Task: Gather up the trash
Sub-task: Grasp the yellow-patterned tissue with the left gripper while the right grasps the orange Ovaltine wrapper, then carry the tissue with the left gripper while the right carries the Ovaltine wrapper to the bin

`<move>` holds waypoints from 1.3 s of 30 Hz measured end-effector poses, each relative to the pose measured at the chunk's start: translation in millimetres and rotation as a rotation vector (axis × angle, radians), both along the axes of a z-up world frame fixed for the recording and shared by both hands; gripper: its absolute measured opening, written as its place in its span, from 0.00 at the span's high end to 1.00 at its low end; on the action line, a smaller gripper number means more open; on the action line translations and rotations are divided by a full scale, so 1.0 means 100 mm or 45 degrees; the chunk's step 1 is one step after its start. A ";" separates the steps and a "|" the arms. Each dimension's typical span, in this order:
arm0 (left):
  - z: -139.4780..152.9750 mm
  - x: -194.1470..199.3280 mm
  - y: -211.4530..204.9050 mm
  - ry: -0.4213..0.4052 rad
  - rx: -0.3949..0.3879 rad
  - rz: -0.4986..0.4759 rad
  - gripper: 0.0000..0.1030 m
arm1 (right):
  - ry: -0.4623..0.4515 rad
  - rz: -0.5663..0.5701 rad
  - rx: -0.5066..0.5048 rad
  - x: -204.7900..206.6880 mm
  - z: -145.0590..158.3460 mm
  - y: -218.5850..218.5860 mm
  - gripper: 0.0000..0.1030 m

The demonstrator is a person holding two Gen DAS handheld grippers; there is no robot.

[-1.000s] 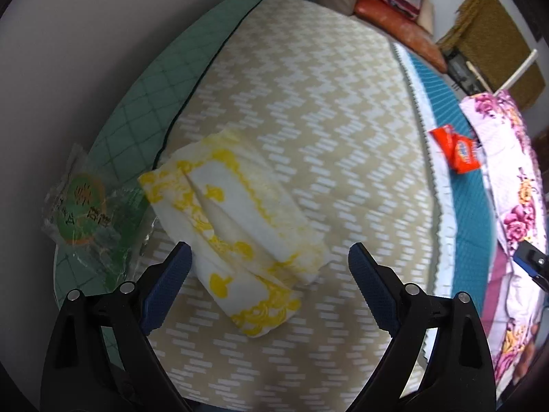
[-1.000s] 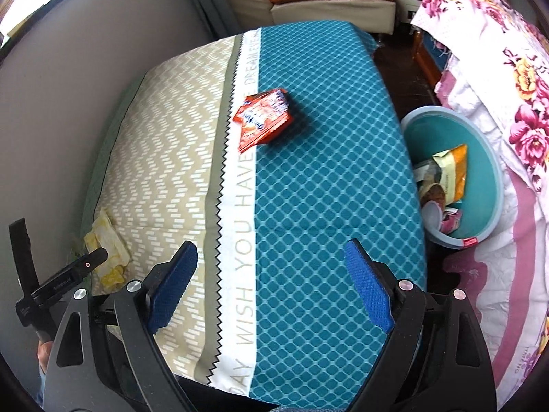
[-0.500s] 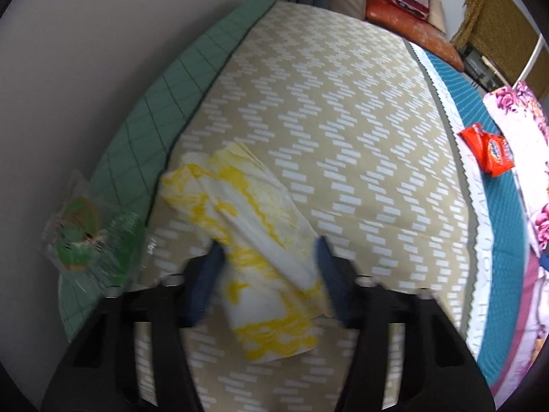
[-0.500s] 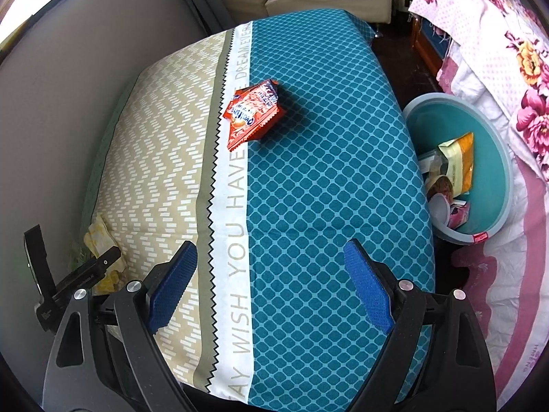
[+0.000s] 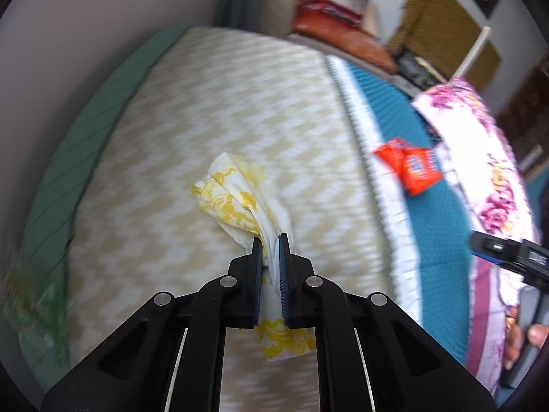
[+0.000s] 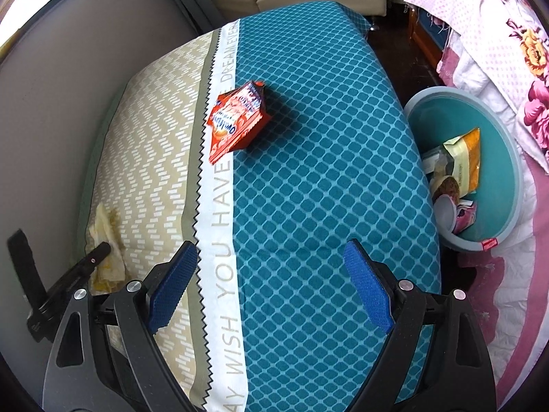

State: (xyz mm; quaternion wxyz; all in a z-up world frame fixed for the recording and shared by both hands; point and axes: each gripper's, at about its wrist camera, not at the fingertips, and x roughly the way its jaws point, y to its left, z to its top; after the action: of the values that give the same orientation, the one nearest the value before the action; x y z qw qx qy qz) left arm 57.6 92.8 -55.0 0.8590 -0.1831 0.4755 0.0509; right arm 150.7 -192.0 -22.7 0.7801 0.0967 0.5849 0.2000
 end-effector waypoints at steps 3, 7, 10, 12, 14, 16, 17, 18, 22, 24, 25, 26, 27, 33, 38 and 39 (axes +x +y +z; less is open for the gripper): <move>0.08 0.16 -0.10 -0.040 -0.029 -0.069 0.91 | -0.005 -0.013 0.028 0.20 -0.01 0.06 0.19; 0.13 0.34 -0.18 -0.069 -0.044 -0.133 0.91 | -0.002 -0.019 0.069 0.45 -0.07 0.16 0.19; 0.12 0.47 -0.21 -0.067 -0.045 -0.159 0.91 | 0.009 -0.019 0.097 0.60 -0.13 0.23 0.19; 0.09 0.56 -0.21 -0.061 -0.042 -0.169 0.91 | 0.019 -0.017 0.109 0.73 -0.17 0.29 0.19; 0.07 0.62 -0.20 -0.048 -0.043 -0.177 0.91 | 0.030 -0.009 0.112 0.84 -0.24 0.39 0.19; 0.05 0.68 -0.19 -0.034 -0.035 -0.185 0.91 | 0.034 -0.006 0.116 0.90 -0.27 0.45 0.19; 0.03 0.70 -0.19 -0.030 -0.033 -0.187 0.91 | 0.034 -0.009 0.119 0.93 -0.29 0.47 0.19; 0.02 0.72 -0.19 -0.027 -0.031 -0.191 0.91 | 0.035 -0.011 0.121 0.94 -0.30 0.49 0.19; 0.01 0.74 -0.21 -0.015 -0.025 -0.199 0.91 | 0.031 0.035 0.151 0.95 -0.33 0.55 0.62; 0.01 0.73 -0.25 -0.011 -0.022 -0.210 0.91 | 0.000 0.061 0.136 0.92 -0.30 0.55 0.64; 0.02 0.74 -0.26 -0.010 -0.021 -0.215 0.91 | -0.027 0.071 0.133 0.89 -0.24 0.53 0.65; 0.03 0.74 -0.30 -0.009 -0.017 -0.223 0.91 | -0.044 0.070 0.128 0.87 -0.20 0.51 0.65; 0.04 0.74 -0.32 -0.009 -0.013 -0.230 0.91 | -0.060 0.065 0.125 0.85 -0.16 0.47 0.65; 0.16 0.74 -0.62 -0.018 0.027 -0.310 0.91 | -0.137 0.004 0.105 0.59 0.02 0.21 0.65; 0.27 0.78 -0.97 -0.034 0.052 -0.402 0.91 | -0.169 -0.113 0.091 0.41 0.15 -0.17 0.65; 0.29 0.80 -1.05 -0.037 0.052 -0.422 0.91 | -0.174 -0.138 0.092 0.38 0.17 -0.26 0.65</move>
State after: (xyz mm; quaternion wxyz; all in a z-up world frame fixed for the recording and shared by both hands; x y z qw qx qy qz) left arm 137.8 -12.3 -25.8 0.8660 -0.0853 0.4854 -0.0843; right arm 188.7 -218.2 -6.1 0.8238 0.1424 0.5167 0.1846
